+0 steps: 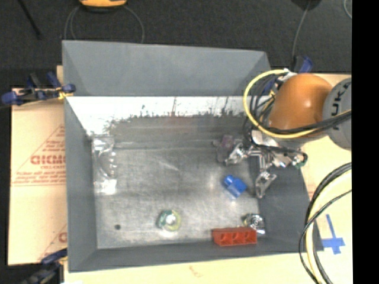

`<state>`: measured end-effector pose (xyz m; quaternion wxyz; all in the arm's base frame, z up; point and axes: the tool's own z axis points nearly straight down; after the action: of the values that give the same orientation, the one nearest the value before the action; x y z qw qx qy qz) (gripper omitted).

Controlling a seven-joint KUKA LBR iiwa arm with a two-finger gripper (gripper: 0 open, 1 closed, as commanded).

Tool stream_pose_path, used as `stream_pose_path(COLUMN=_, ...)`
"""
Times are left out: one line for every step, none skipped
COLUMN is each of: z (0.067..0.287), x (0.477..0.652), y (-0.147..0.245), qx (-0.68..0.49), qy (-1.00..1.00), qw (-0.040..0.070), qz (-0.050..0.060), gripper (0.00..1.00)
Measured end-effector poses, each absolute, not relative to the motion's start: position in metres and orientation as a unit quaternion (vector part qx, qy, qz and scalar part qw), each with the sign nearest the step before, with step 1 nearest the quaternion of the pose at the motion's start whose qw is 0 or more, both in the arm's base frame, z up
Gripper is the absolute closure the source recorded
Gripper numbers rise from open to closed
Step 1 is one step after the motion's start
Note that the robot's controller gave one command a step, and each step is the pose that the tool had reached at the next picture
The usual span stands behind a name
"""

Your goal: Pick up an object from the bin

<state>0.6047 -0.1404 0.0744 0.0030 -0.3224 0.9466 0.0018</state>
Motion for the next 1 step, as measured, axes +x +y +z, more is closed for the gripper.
stream_pose_path(z=0.0752, x=0.5861, y=-0.0987, qx=-0.367, qy=0.93, qw=0.007, qz=-0.004, gripper=0.0)
